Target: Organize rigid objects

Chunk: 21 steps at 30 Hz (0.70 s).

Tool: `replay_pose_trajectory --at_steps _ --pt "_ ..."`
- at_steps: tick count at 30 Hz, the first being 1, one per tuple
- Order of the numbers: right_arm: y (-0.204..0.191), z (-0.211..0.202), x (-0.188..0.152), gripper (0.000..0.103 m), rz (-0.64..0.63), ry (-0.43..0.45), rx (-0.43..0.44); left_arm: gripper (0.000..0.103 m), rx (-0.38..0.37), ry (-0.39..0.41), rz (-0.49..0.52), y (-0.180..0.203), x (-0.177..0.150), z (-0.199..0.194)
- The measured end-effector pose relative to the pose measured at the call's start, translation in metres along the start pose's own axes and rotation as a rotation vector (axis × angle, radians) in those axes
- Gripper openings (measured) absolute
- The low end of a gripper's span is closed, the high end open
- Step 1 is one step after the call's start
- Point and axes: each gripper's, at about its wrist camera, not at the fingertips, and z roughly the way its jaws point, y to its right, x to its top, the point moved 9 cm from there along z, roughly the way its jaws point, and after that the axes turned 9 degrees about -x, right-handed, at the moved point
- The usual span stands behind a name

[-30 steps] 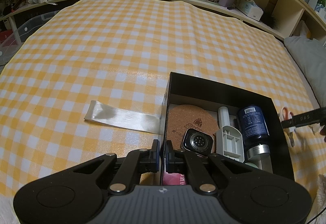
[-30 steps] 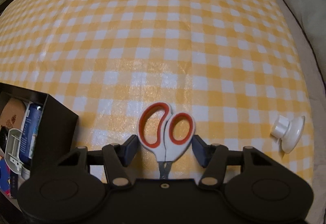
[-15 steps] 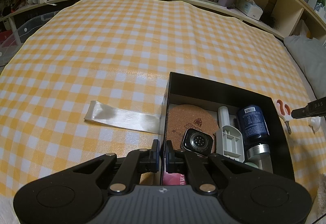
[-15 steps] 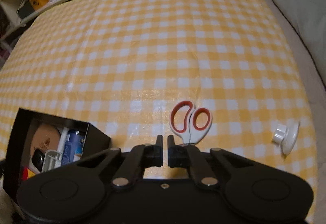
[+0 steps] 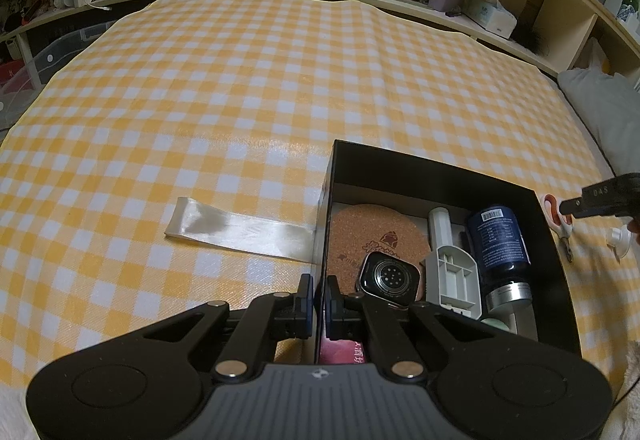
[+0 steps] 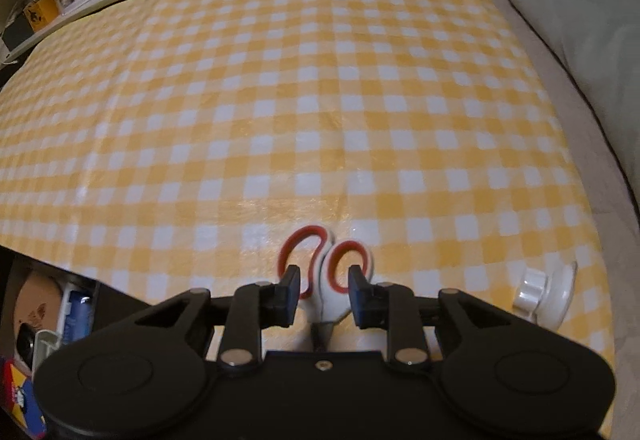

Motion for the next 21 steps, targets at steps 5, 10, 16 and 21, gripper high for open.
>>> replay_pose_trajectory --at_steps 5,10,16,21 --pt "0.002 0.026 0.004 0.026 -0.017 0.017 0.018 0.006 -0.006 -0.004 -0.004 -0.001 0.001 0.000" --pt "-0.009 0.057 -0.006 0.025 -0.101 -0.048 -0.041 0.006 -0.008 -0.007 -0.006 -0.002 0.002 0.001" --pt "-0.014 0.053 -0.017 0.017 -0.096 -0.061 -0.039 0.006 -0.009 -0.007 -0.006 -0.002 0.002 0.001" --pt "-0.012 0.030 -0.008 0.017 -0.070 -0.043 -0.012 0.006 -0.009 -0.007 -0.006 -0.002 0.002 0.001"
